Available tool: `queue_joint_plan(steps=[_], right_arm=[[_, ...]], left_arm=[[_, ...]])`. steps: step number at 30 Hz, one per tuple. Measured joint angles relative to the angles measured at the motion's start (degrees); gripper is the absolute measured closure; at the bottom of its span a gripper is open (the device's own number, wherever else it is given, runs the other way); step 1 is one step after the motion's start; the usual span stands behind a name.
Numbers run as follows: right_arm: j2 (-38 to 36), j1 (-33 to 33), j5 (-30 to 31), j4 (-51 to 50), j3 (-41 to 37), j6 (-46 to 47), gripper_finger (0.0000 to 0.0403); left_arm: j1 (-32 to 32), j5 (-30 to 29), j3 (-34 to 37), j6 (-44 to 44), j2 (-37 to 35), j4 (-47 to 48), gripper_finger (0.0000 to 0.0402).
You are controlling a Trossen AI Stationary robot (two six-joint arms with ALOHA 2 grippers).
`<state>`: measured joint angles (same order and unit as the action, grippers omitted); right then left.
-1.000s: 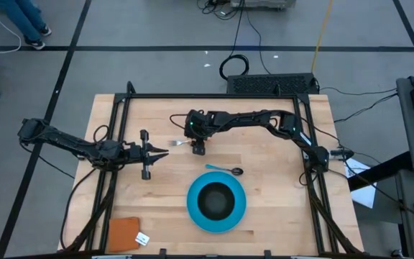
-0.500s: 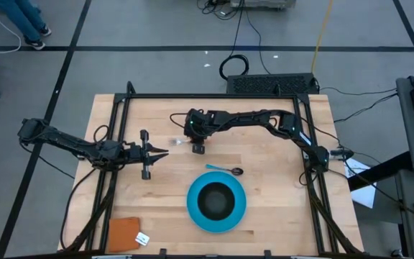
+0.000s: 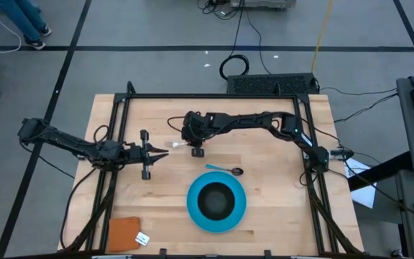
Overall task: Set table place
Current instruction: Put the pink fork on the right side of the plate on the table
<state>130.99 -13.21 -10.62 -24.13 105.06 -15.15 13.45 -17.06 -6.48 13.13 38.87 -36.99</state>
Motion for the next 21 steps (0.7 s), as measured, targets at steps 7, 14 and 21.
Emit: queue_joint_plan(steps=[7,14,21], right_arm=[[-6.77,-0.09,0.14,-5.84,0.11,0.29,0.0373],[-13.44,-0.22,0.24,-13.39,0.13,3.27,0.0373],[-21.04,0.65,6.24,-23.69,-0.72,7.04,0.0373]], left_arm=[[2.92,-1.22,0.0,3.22,0.0,-0.2,0.0355],[5.21,-6.85,0.0,3.71,-0.01,-0.51,0.0355],[6.88,-9.07,0.0,3.7,-0.02,-0.3,0.0355]])
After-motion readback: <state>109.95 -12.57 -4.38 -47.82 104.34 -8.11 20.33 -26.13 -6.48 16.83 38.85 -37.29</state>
